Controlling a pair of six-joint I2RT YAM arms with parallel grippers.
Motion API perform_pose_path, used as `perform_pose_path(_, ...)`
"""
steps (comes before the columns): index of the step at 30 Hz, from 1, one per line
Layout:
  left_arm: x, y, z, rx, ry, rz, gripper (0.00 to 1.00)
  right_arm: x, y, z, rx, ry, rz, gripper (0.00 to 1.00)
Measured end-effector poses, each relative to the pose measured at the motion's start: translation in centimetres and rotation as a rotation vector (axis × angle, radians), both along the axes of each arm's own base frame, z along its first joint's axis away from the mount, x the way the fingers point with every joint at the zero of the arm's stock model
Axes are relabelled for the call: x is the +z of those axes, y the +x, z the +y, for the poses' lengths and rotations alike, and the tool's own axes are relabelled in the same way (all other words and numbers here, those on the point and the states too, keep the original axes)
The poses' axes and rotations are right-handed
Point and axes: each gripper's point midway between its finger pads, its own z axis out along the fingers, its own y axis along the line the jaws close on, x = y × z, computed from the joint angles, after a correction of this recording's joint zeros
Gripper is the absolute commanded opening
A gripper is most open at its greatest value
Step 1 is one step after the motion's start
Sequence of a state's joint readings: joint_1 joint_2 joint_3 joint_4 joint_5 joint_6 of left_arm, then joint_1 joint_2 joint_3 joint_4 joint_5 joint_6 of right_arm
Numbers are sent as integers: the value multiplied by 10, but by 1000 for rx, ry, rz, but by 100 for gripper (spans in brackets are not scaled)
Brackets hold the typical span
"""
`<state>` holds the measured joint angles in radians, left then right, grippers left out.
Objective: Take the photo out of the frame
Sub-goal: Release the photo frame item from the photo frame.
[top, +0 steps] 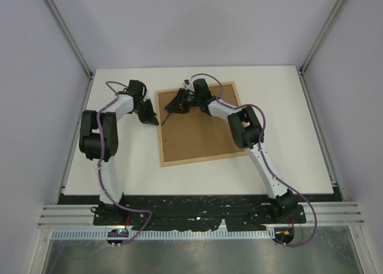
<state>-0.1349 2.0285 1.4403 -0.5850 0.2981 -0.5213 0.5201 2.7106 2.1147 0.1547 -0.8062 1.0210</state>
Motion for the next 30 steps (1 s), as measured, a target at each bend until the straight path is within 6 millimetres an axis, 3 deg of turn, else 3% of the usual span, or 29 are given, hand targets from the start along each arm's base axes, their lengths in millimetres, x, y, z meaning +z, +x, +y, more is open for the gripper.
perform_pose_path(14, 0, -4, 0, 3, -4, 6, 4, 3, -1, 7, -5, -70, -46, 8)
perform_pose_path(22, 0, -9, -1, 12, -12, 30, 4, 26, -9, 25, 2, -210, -233, 8)
perform_pose_path(30, -1, -22, 0, 15, -9, 59, 4, 26, -19, 35, 17, -259, -271, 8)
